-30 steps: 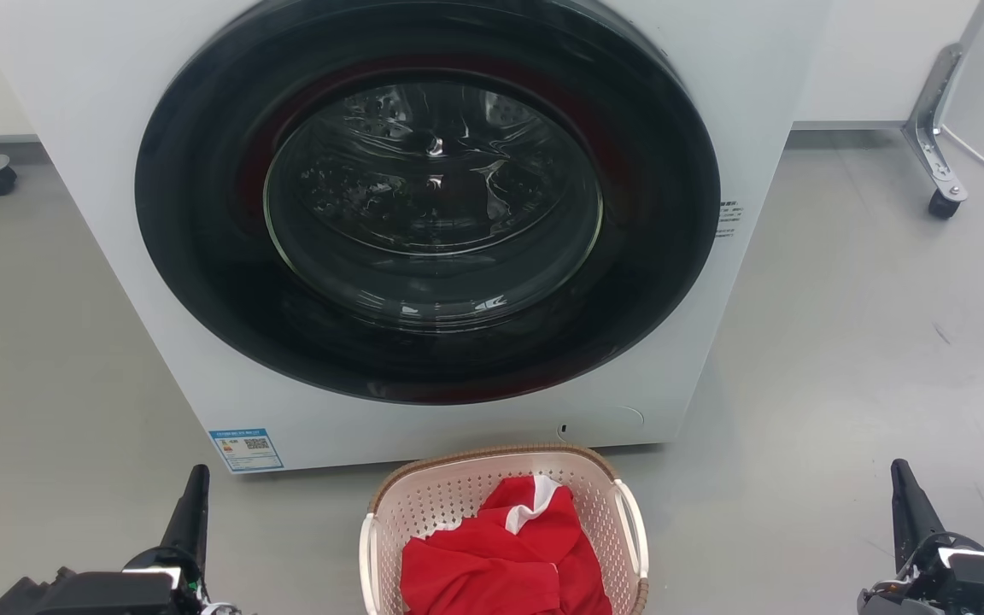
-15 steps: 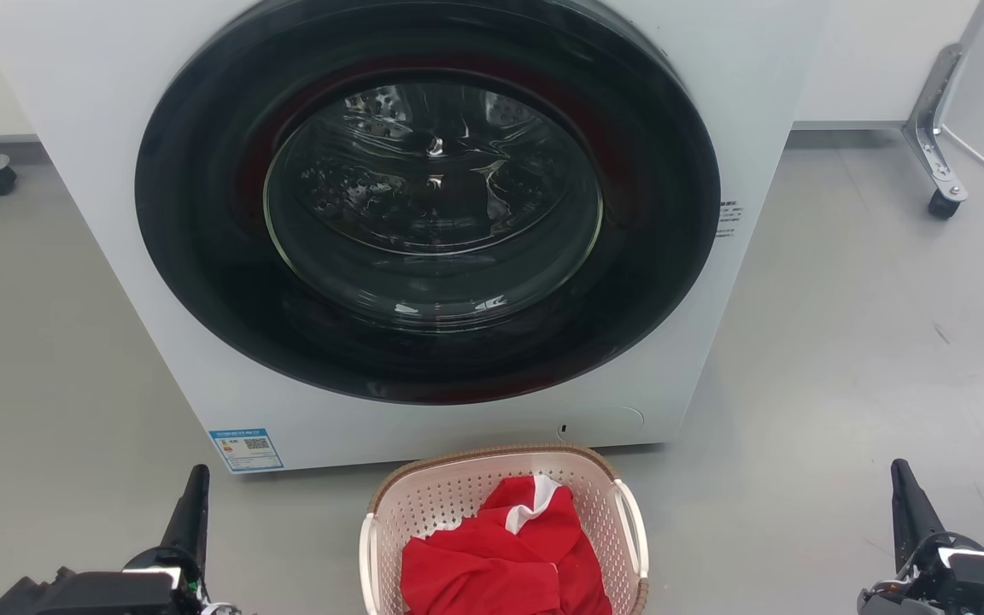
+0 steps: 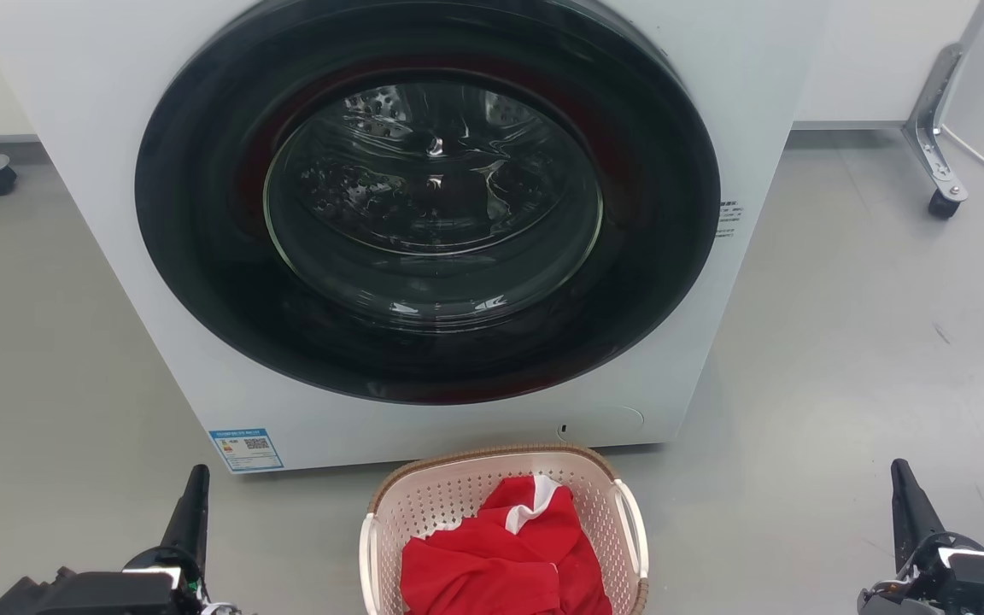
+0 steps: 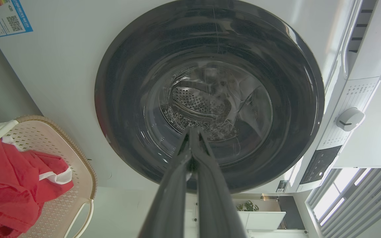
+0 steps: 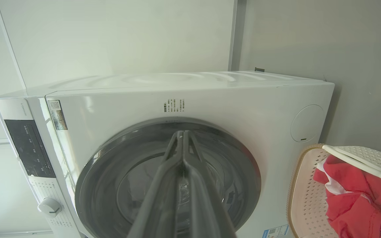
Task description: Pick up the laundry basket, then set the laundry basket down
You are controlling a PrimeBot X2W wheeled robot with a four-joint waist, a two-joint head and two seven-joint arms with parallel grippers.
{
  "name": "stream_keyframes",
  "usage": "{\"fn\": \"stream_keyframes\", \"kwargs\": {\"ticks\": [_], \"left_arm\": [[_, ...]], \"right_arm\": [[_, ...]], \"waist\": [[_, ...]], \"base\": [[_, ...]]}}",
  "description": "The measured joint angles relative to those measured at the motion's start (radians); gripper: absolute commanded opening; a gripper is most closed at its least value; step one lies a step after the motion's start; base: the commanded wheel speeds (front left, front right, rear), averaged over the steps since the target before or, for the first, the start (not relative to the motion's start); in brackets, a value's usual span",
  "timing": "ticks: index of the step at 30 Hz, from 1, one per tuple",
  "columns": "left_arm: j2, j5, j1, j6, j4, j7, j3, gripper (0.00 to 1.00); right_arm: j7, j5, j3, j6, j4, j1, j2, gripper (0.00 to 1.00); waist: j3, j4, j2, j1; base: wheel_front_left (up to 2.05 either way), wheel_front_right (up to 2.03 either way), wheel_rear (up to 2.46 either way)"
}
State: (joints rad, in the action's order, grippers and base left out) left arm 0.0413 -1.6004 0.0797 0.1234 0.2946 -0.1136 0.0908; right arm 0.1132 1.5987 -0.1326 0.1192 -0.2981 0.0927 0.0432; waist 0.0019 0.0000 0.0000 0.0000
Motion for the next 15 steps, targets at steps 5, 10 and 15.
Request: {"fn": "stream_keyframes", "kwargs": {"ticks": [5, 10, 15], "left_arm": [[0.000, 0.000, 0.000, 0.000, 0.000, 0.000, 0.000, 0.00], [0.000, 0.000, 0.000, 0.000, 0.000, 0.000, 0.000, 0.00], [0.000, 0.000, 0.000, 0.000, 0.000, 0.000, 0.000, 0.00]], "right_arm": [[0.000, 0.000, 0.000, 0.000, 0.000, 0.000, 0.000, 0.00], [0.000, 0.000, 0.000, 0.000, 0.000, 0.000, 0.000, 0.00], [0.000, 0.000, 0.000, 0.000, 0.000, 0.000, 0.000, 0.00]], "waist": [[0.000, 0.000, 0.0000, 0.0000], [0.000, 0.000, 0.0001, 0.0000], [0.000, 0.000, 0.0000, 0.0000]], "base": [[0.00, 0.00, 0.00], [0.00, 0.00, 0.00], [0.00, 0.00, 0.00]]}}
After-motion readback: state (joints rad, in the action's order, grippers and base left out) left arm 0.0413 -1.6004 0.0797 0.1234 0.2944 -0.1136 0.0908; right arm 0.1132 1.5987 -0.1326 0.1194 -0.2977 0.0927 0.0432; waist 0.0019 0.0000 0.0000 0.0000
